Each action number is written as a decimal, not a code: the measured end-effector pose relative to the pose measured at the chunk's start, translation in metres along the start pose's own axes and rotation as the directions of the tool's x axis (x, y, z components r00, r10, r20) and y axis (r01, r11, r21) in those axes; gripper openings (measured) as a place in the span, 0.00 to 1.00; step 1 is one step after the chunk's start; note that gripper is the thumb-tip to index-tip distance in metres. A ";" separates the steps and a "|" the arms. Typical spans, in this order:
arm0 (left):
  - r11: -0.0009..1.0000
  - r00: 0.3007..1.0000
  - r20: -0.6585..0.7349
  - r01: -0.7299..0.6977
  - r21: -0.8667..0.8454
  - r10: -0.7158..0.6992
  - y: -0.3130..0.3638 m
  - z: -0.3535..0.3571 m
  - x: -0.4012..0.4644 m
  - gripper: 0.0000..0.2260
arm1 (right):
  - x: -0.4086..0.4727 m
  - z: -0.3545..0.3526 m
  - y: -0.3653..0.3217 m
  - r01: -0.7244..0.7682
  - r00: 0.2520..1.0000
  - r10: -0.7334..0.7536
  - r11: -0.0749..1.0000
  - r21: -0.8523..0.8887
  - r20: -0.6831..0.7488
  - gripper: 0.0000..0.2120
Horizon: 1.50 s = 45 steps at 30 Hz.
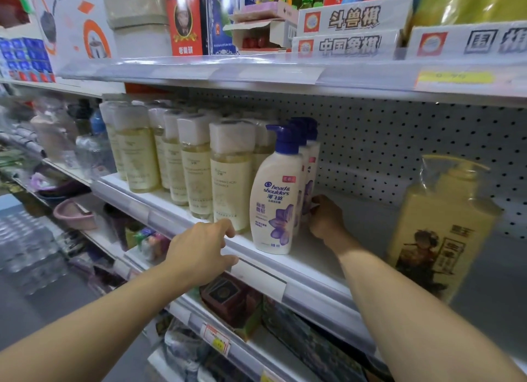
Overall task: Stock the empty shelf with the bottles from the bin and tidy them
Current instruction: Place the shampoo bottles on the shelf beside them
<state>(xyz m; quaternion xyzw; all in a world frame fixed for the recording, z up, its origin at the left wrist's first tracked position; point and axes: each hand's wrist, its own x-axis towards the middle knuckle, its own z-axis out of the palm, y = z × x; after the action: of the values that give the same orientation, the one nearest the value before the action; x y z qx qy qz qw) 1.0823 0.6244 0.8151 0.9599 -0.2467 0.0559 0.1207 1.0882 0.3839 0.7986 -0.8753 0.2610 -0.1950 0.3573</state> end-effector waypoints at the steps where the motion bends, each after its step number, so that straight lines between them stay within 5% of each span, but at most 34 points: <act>1: 1.000 1.000 0.001 -0.003 0.002 0.003 -0.001 -0.001 0.000 0.19 | -0.003 -0.001 -0.001 0.011 1.000 -0.011 1.000 -0.004 0.006 0.15; 12: 0.991 0.992 -0.002 -0.124 -0.043 0.124 -0.002 -0.014 -0.003 0.19 | -0.063 -0.028 -0.022 -0.102 0.995 0.103 0.992 -0.080 0.008 0.31; 18: 0.968 0.969 0.032 -0.242 -0.067 0.244 -0.012 -0.021 -0.016 0.18 | -0.130 -0.041 -0.032 -0.129 0.970 0.104 0.986 -0.102 -0.219 0.24; 22: 0.948 0.949 0.054 -0.305 -0.085 0.310 -0.013 -0.023 -0.026 0.18 | -0.164 -0.056 -0.020 -0.158 0.830 0.136 0.987 0.007 -0.541 0.15; 25: 0.935 0.935 0.068 -0.339 -0.103 0.347 -0.011 -0.020 -0.033 0.18 | -0.181 -0.076 -0.008 -0.216 0.688 0.263 0.964 0.156 -0.676 0.19; 28: 0.928 0.930 0.073 -0.350 -0.125 0.361 -0.007 -0.017 -0.036 0.18 | -0.185 -0.099 0.007 -0.347 0.674 0.395 0.915 0.205 -0.624 0.29; 31: 0.925 0.926 0.081 -0.355 -0.136 0.368 0.001 -0.015 -0.035 0.17 | -0.179 -0.111 0.027 -0.401 0.750 0.461 0.887 0.228 -0.475 0.33; 34: 0.921 0.921 0.085 -0.366 -0.137 0.379 0.012 -0.012 -0.033 0.17 | -0.173 -0.111 0.039 -0.351 0.829 0.427 0.900 0.258 -0.362 0.28; 45: 0.935 0.936 0.080 -0.333 -0.125 0.344 0.028 -0.002 -0.028 0.18 | -0.140 -0.068 0.020 -0.272 0.935 0.300 0.949 0.160 -0.189 0.18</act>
<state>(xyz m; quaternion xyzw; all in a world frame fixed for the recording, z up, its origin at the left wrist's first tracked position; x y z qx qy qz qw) 1.0446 0.6142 0.8185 0.8965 -0.4169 0.0138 0.1494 0.9359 0.4194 0.8074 -0.7767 0.4088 -0.2493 0.4092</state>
